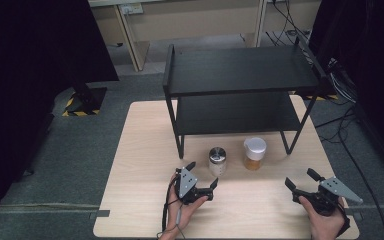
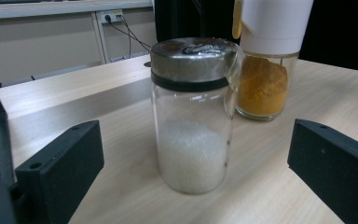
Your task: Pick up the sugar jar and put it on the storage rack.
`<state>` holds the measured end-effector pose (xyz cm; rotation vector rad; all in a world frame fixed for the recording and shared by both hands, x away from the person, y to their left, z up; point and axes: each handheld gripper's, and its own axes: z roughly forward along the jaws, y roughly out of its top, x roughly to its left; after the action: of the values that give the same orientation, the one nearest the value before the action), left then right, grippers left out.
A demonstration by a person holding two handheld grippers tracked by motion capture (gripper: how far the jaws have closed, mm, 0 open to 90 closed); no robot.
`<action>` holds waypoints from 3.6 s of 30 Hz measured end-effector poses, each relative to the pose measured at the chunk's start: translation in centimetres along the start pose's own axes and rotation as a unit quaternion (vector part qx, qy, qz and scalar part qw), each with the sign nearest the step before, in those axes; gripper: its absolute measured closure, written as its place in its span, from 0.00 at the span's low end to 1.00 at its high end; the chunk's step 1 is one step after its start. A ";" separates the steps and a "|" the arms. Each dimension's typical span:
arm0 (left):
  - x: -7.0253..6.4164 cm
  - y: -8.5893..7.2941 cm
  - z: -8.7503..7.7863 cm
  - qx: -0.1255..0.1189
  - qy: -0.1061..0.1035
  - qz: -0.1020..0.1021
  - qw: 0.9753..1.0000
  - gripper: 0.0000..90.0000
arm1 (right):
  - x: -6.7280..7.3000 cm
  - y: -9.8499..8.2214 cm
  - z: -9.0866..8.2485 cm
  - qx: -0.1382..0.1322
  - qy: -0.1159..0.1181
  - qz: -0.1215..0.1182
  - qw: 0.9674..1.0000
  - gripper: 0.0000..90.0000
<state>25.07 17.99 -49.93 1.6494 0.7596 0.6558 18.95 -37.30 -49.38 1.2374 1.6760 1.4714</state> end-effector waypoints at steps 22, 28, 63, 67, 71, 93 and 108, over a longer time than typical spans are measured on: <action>0.1 1.6 5.1 0.032 0.003 -0.016 0.999 0.22 | 0.0 -0.1 0.1 -0.002 0.004 0.001 1.000 0.05; 0.0 2.1 5.5 0.045 -0.001 -0.008 0.999 0.34 | -0.1 0.0 0.1 -0.001 0.006 0.006 1.000 0.05; -2.7 5.0 -1.8 -0.084 0.060 0.020 0.994 0.35 | -0.1 0.1 0.2 0.003 0.005 0.008 1.000 0.05; -3.0 6.2 -2.4 -0.089 0.069 0.025 0.993 0.35 | -0.1 0.1 0.2 0.002 0.005 0.007 1.000 0.05; -3.3 7.3 -2.8 -0.089 0.078 0.037 0.992 0.34 | -0.1 0.1 0.2 0.003 0.005 0.007 1.000 0.05; -3.0 14.9 -4.4 -0.067 0.102 0.026 0.992 0.35 | -0.1 0.1 0.2 0.002 0.005 0.010 1.000 0.05; -2.3 17.9 -5.1 -0.070 0.108 0.035 0.991 0.35 | -0.2 0.1 0.2 0.003 0.006 0.011 1.000 0.05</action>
<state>22.18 16.78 -31.45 1.4970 0.7944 0.9285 19.23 -37.37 -49.33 1.2564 1.6810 1.4895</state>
